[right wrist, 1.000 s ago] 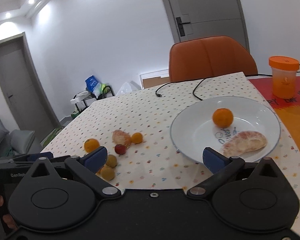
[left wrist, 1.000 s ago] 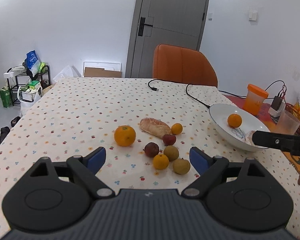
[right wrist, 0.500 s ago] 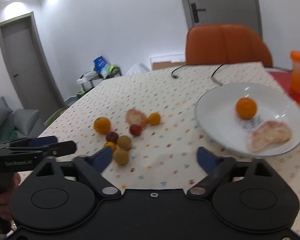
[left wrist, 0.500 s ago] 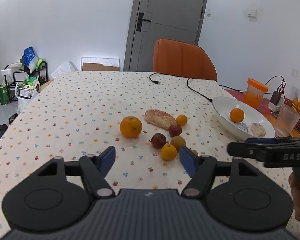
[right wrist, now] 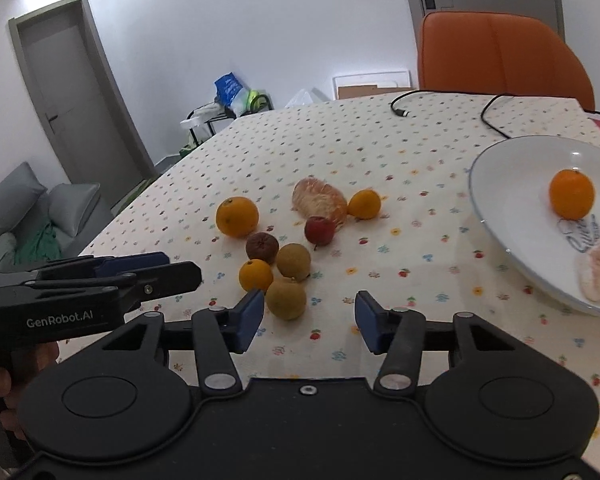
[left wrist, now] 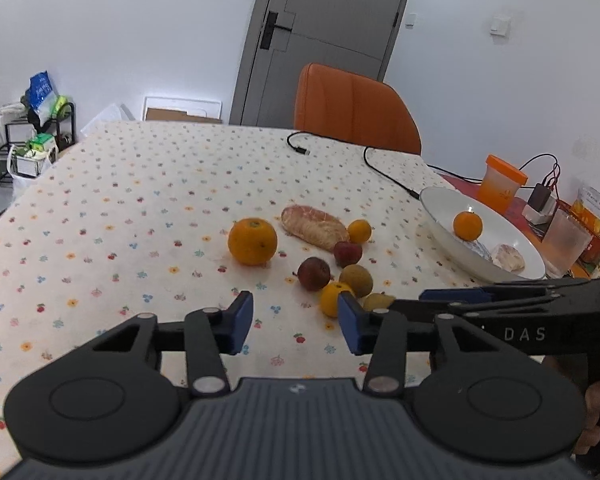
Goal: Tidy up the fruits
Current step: 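Grasp a small olive-green fruit with the right tool while the left tool grasps a mandarin, then carry the green fruit with the right tool while the left tool carries the mandarin to the plate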
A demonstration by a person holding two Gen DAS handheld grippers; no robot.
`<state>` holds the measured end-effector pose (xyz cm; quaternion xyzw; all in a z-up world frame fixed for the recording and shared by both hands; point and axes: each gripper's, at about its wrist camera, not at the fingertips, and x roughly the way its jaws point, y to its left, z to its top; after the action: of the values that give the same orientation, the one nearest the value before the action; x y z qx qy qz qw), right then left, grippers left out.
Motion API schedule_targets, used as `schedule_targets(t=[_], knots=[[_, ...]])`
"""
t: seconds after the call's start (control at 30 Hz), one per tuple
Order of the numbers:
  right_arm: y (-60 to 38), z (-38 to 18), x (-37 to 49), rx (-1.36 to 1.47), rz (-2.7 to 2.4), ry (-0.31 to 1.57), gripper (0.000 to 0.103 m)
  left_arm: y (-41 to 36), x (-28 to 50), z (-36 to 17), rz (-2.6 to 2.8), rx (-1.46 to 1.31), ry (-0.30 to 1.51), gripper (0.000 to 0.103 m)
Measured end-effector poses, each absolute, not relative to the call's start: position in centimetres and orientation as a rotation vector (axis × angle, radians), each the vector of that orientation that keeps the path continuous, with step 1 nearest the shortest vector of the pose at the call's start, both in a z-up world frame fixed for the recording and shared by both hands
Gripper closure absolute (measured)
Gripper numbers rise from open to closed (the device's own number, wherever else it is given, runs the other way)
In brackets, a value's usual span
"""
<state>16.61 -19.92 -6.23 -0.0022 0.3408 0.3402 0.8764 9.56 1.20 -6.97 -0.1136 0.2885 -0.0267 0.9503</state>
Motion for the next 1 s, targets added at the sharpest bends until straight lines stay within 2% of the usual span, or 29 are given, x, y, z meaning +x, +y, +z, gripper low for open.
schedule_targets(t=[0.13,0.17,0.27,0.5,0.6,0.67,0.73,0.77,0.9,0.97,1.0], knots=[[-18.9,-6.5,16.8,-0.017,0.729,0.713,0.055,2.0,10.2,-7.6,-0.08,-0.28,0.615,0.058],[-18.7,-6.5,16.8,-0.02,0.732,0.713,0.058,2.1,10.4,-7.6,-0.09,-0.296,0.62,0.058],[-18.5,-6.9,17.1,-0.014,0.739,0.731,0.078,1.6,10.8,-7.7,-0.1,-0.275,0.617,0.058],[-19.7,-6.5,17.4,0.016,0.741,0.716,0.086,0.4,11.8,-7.9,-0.139,-0.267,0.622,0.058],[-20.5,-6.2,17.6,0.026,0.73,0.706,0.093,0.1,12.4,-8.0,-0.153,-0.283,0.628,0.065],[-20.8,-6.3,17.8,0.025,0.716,0.712,0.093,-0.2,12.7,-8.1,-0.153,-0.268,0.63,0.066],[-21.1,-6.5,18.0,0.034,0.709,0.727,0.093,-0.3,13.1,-8.3,-0.149,-0.26,0.641,0.073],[-21.2,-6.7,18.1,0.042,0.707,0.733,0.092,-0.3,13.3,-8.4,-0.149,-0.261,0.64,0.08],[-21.0,-6.8,18.0,0.045,0.712,0.726,0.082,-0.1,13.1,-8.1,-0.14,-0.258,0.632,0.081],[-20.8,-6.8,18.0,0.04,0.721,0.717,0.072,0.1,12.7,-7.8,-0.133,-0.253,0.627,0.081],[-20.6,-6.7,18.0,0.04,0.724,0.715,0.07,0.3,12.5,-7.8,-0.128,-0.254,0.627,0.081]])
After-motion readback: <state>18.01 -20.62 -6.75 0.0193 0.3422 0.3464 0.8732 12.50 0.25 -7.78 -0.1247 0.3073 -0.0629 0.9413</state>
